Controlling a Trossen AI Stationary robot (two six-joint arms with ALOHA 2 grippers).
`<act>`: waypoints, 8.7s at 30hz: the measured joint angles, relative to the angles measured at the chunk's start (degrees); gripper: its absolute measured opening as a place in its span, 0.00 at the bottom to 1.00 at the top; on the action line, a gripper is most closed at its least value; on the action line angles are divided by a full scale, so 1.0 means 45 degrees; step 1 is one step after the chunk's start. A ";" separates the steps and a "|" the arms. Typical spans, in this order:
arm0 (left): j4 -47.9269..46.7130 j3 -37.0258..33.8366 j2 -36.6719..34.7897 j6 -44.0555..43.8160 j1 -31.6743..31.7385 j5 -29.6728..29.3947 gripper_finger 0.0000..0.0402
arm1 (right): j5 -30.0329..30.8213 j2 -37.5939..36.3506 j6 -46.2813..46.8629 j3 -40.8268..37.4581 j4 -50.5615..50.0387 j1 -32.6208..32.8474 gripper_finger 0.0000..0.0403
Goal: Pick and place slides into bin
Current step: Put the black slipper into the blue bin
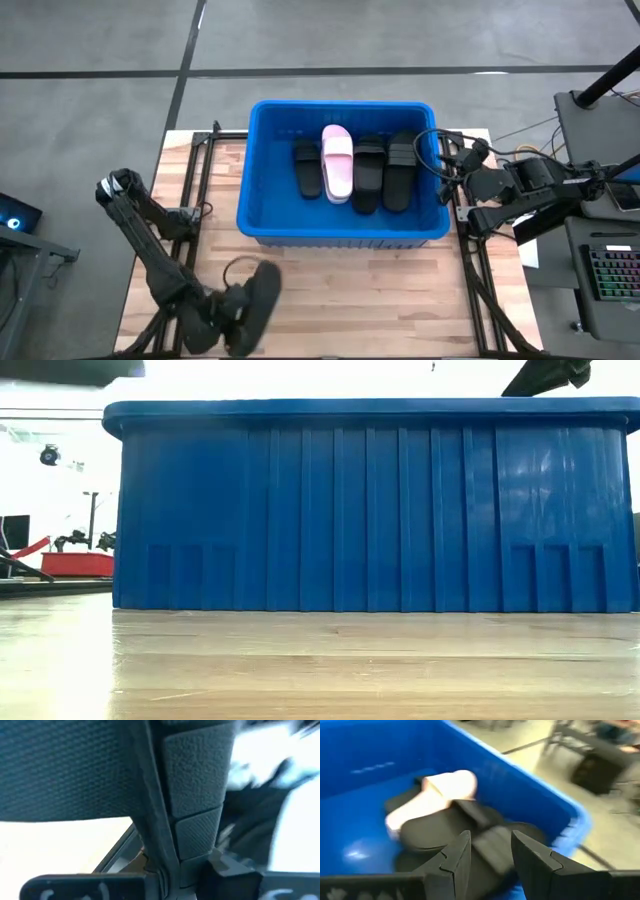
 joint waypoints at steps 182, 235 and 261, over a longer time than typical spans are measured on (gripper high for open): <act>1.5046 0.3552 0.0416 2.9454 0.8136 -0.6041 0.02 | -1.9929 1.0865 0.6834 0.1511 3.1909 -0.4543 0.18; 0.5446 0.4742 0.1664 3.1824 1.2110 -1.3725 0.00 | -0.4862 0.6319 -0.3061 0.6350 0.1676 -0.3551 0.54; -0.3222 0.5329 0.5705 2.3056 1.4646 -0.9532 0.00 | -0.4858 0.6251 -0.3636 0.6368 0.0818 -0.3555 0.54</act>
